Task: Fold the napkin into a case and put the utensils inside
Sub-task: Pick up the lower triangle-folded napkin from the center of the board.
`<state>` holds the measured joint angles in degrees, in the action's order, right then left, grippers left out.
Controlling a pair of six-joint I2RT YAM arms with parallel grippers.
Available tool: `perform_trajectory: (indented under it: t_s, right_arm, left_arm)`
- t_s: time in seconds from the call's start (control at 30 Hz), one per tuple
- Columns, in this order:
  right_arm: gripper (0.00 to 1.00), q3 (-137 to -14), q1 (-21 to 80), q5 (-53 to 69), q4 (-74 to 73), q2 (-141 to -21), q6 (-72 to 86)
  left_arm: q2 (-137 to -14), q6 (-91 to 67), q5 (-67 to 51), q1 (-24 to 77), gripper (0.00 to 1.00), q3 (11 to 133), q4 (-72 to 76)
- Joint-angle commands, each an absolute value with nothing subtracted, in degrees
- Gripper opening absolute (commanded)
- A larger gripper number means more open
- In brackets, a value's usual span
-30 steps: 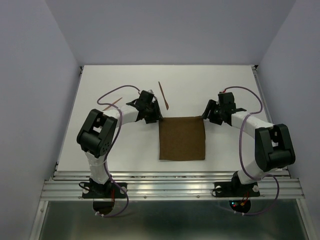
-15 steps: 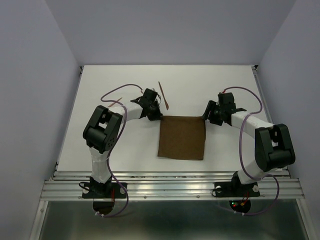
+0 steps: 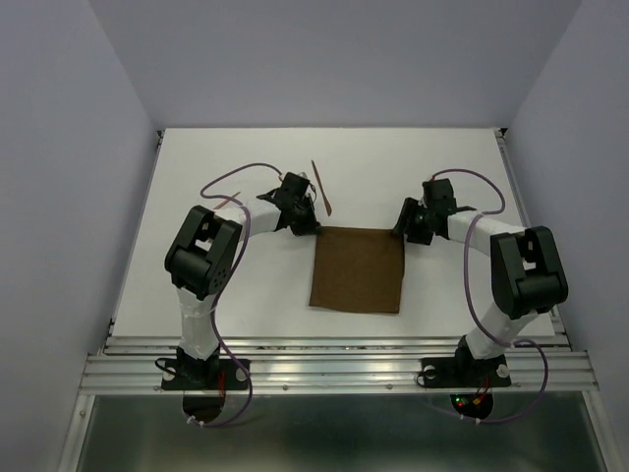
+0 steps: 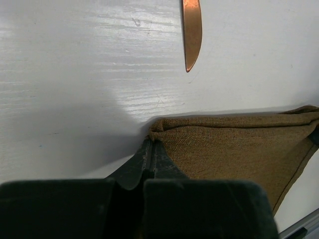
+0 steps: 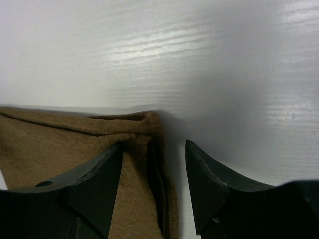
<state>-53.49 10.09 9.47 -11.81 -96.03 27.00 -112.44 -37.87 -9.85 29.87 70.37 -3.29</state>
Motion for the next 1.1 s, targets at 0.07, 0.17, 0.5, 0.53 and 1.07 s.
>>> perform_trajectory:
  t_s: [0.07, 0.17, 0.5, 0.53, 1.07]
  right_arm:
    - [0.56, -55.6, 9.1, 10.8, -6.6, -98.9, 27.9]
    - [0.50, -54.5, 8.5, 10.6, -3.8, -99.7, 29.4]
    - [0.12, -51.2, 8.5, 10.7, 3.2, -100.5, 30.9]
    - [0.04, -51.0, 8.5, 11.0, 3.4, -100.5, 30.9]
    - [0.01, -51.0, 8.5, 9.2, -2.0, -97.7, 27.4]
  left_arm:
    - [-114.3, -34.6, -9.1, 29.1, 0.00, 71.1, -6.1]
    - [-114.4, -33.8, -9.3, 29.0, 0.00, 71.1, -6.1]
    - [-114.8, -32.5, -9.4, 28.7, 0.00, 71.5, -6.1]
    - [-114.8, -32.4, -9.5, 28.7, 0.00, 71.5, -6.1]
    - [-101.4, -35.6, 7.1, 29.5, 0.62, 70.8, -11.1]
